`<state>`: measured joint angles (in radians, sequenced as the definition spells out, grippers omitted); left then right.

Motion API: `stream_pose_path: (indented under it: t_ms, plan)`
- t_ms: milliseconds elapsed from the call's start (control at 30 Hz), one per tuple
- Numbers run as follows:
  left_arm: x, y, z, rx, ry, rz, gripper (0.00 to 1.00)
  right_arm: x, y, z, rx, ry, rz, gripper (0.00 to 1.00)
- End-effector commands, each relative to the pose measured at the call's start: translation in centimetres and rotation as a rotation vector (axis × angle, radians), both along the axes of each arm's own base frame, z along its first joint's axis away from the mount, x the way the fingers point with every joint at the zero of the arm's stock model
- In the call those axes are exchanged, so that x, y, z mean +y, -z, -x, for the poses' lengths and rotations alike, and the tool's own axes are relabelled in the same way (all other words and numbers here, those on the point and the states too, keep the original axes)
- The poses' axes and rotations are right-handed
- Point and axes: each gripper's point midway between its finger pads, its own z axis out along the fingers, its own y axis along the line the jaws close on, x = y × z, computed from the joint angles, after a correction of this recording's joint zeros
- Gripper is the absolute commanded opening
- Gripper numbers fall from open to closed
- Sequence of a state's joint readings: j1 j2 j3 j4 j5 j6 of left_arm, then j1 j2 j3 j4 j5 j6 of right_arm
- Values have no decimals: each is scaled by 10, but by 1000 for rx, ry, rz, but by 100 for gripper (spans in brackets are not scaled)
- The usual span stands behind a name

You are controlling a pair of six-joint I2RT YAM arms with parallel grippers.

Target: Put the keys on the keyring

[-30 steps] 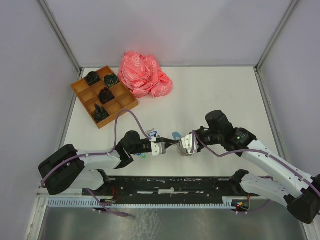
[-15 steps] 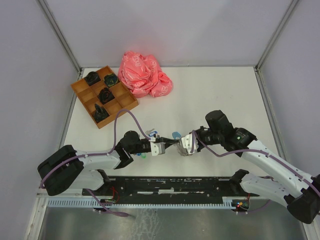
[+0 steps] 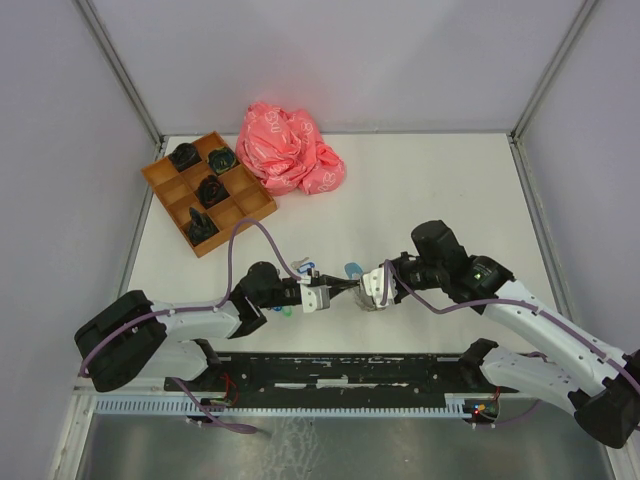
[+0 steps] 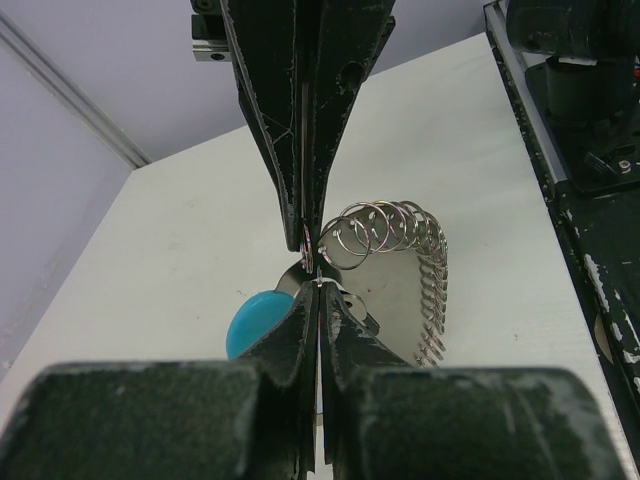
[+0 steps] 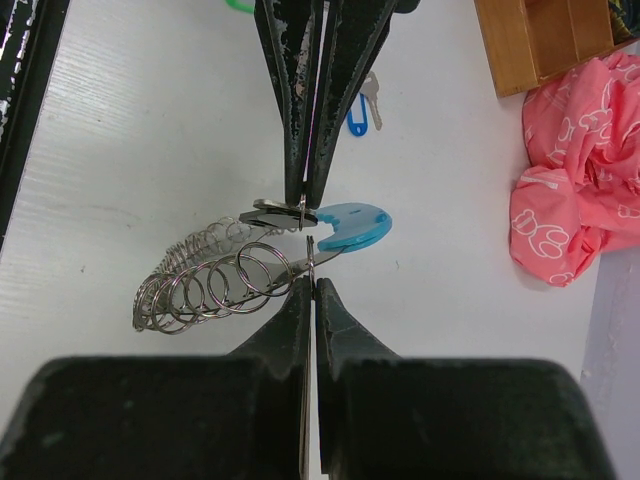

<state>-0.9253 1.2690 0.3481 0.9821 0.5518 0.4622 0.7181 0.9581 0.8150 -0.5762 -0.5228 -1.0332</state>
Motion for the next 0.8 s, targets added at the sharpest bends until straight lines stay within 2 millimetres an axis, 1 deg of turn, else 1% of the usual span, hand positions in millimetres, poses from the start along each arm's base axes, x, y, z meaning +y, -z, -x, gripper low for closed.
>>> stream_pose_path:
  t_ms: [0, 767]
  plan:
    - [-4, -31, 4, -46, 22, 80, 3, 10, -27, -5, -63, -10, -79, 1]
    - [-5, -32, -2, -37, -5, 86, 3, 11, -27, -3, -56, -16, -83, 1]
